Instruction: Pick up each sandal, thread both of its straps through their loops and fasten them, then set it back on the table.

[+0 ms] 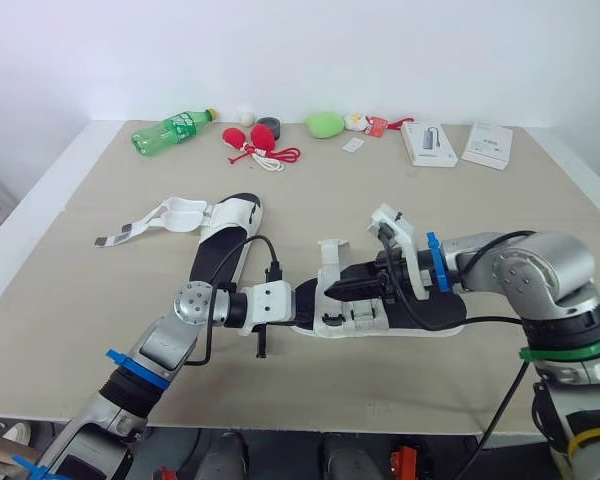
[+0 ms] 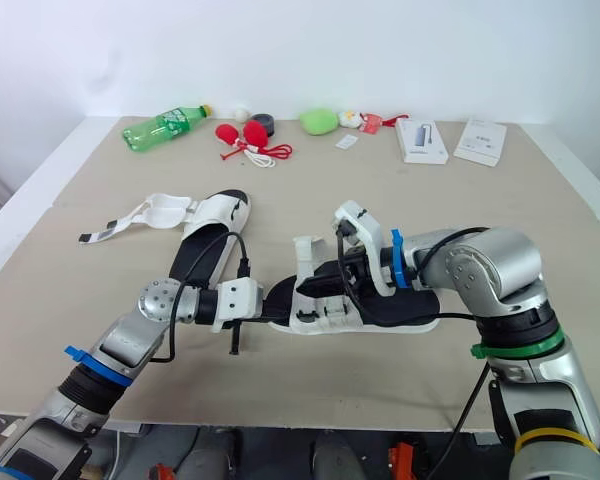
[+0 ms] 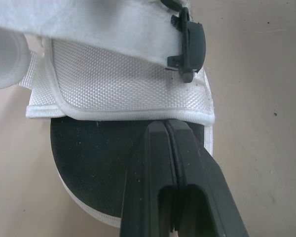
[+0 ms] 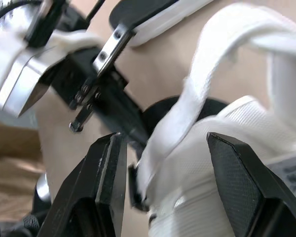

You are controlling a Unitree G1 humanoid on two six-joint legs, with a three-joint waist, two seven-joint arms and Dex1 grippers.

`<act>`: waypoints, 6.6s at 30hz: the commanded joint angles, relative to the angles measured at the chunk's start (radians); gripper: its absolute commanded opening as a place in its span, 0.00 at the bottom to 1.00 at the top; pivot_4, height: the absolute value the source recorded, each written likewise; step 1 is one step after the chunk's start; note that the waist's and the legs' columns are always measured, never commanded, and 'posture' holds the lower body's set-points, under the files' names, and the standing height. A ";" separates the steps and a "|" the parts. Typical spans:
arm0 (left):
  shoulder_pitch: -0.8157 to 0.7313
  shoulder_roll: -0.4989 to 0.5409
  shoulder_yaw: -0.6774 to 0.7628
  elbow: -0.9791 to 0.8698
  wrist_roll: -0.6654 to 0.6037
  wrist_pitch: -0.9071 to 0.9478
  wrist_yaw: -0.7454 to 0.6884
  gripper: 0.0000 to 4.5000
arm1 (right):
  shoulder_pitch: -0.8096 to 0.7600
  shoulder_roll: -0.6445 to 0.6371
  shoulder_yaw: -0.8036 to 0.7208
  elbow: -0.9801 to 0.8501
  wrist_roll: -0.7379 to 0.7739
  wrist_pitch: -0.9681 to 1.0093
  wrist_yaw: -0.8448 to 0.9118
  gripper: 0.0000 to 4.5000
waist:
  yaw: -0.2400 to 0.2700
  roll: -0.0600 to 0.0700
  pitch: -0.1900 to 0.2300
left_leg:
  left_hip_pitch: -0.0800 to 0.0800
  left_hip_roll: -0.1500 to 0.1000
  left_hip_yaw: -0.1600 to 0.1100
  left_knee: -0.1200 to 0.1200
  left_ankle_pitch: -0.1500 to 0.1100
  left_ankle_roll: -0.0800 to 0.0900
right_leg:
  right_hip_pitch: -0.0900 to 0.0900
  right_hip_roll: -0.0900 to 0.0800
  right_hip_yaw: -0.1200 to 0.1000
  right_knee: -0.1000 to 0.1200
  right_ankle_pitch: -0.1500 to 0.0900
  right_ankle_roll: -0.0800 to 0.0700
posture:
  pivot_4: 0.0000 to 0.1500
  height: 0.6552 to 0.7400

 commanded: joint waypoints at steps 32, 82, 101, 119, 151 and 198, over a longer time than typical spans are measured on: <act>0.040 0.008 -0.073 0.047 0.055 0.022 -0.015 0.00 | 0.162 0.001 -0.147 -0.256 0.109 0.100 -0.031 0.23 | 0.002 0.000 0.000 | -0.001 0.000 0.000 -0.001 0.000 0.000 | -0.001 0.000 0.000 0.000 -0.001 0.000 | 1.00 1.00; -0.022 -0.003 -0.044 0.158 0.085 -0.049 0.057 0.00 | 0.482 -0.006 -0.112 -0.300 0.033 -0.165 -0.062 0.01 | 0.009 -0.001 0.000 | -0.001 0.000 0.001 0.002 0.004 -0.005 | 0.001 0.001 0.004 -0.001 0.000 -0.002 | 1.00 1.00; -0.006 -0.010 -0.061 0.142 0.085 -0.046 0.048 0.00 | 0.740 -0.129 -0.158 -0.470 0.176 -0.051 -0.070 0.01 | 0.011 -0.004 -0.002 | -0.002 0.000 0.001 0.001 0.002 -0.006 | 0.002 0.001 0.004 -0.002 -0.004 -0.001 | 1.00 1.00; -0.005 -0.010 -0.063 0.148 0.088 -0.043 0.046 0.00 | 0.598 -0.383 -0.056 -0.285 -0.502 -1.382 0.440 0.98 | 0.009 -0.008 0.000 | -0.001 -0.001 0.004 0.001 0.001 -0.009 | -0.001 -0.003 0.002 -0.003 -0.005 -0.001 | 1.00 1.00; 0.016 0.007 -0.059 0.120 0.088 -0.021 0.050 0.00 | 0.371 -0.113 0.169 0.251 -1.075 -2.467 0.049 0.53 | 0.007 -0.007 -0.001 | 0.004 0.000 0.006 0.001 0.004 -0.007 | 0.006 -0.001 0.007 -0.002 0.000 -0.004 | 1.00 1.00; 0.022 -0.002 -0.070 0.108 0.088 -0.010 0.058 0.00 | 0.226 0.037 0.043 0.136 -0.551 -1.058 0.023 0.43 | 0.003 -0.006 -0.001 | 0.003 0.002 0.005 0.001 0.005 -0.006 | 0.004 0.003 0.007 -0.001 0.001 -0.002 | 1.00 1.00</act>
